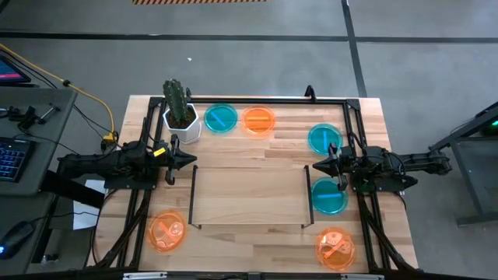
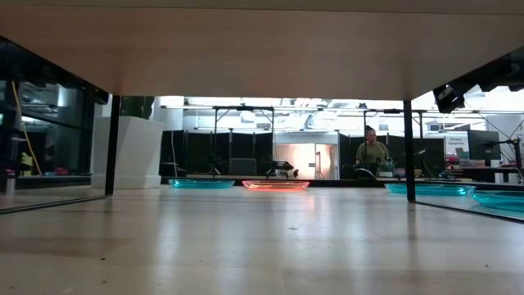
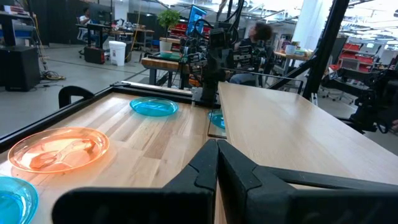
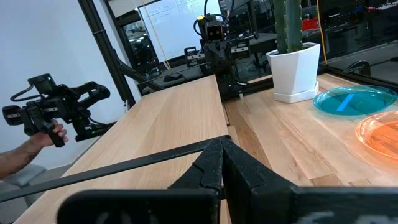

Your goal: Place and stack plates onto a shelf

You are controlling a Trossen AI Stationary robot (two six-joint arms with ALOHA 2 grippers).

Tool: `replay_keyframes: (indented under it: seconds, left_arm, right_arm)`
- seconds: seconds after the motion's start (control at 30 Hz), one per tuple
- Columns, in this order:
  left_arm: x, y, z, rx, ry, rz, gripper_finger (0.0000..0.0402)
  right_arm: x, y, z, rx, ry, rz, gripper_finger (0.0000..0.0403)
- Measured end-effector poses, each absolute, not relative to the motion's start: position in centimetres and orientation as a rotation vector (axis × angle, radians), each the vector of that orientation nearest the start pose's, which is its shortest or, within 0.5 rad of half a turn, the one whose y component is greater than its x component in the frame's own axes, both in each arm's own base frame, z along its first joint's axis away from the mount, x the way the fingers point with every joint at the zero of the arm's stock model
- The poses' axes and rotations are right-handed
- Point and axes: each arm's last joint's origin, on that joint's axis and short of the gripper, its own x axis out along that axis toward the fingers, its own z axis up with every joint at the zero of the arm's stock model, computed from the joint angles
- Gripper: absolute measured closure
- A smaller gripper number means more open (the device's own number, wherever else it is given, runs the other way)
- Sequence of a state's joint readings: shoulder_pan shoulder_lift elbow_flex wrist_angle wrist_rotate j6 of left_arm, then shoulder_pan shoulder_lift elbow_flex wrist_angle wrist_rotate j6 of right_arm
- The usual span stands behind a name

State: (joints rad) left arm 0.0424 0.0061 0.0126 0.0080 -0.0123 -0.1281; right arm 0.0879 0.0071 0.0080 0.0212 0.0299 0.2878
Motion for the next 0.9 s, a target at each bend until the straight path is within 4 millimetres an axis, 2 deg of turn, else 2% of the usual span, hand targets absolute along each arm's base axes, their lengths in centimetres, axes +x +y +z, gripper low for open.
replay_keyframes:
  seconds: [0.73,0.8,0.9]
  left_arm:
    - [9.7,0.4,16.8,-0.128,-0.018,0.054,0.0402]
    - [9.7,0.4,16.8,-0.128,-0.02,0.053,0.0401]
    - [9.7,0.4,16.9,-0.128,-0.027,0.053,0.0401]
  right_arm:
    - [9.7,0.8,17.5,0.346,-0.083,0.072,0.0402]
    - [9.7,0.6,17.9,0.35,-0.131,0.037,0.0402]
    - [9.3,0.1,19.1,0.374,-0.292,-0.13,0.0402]
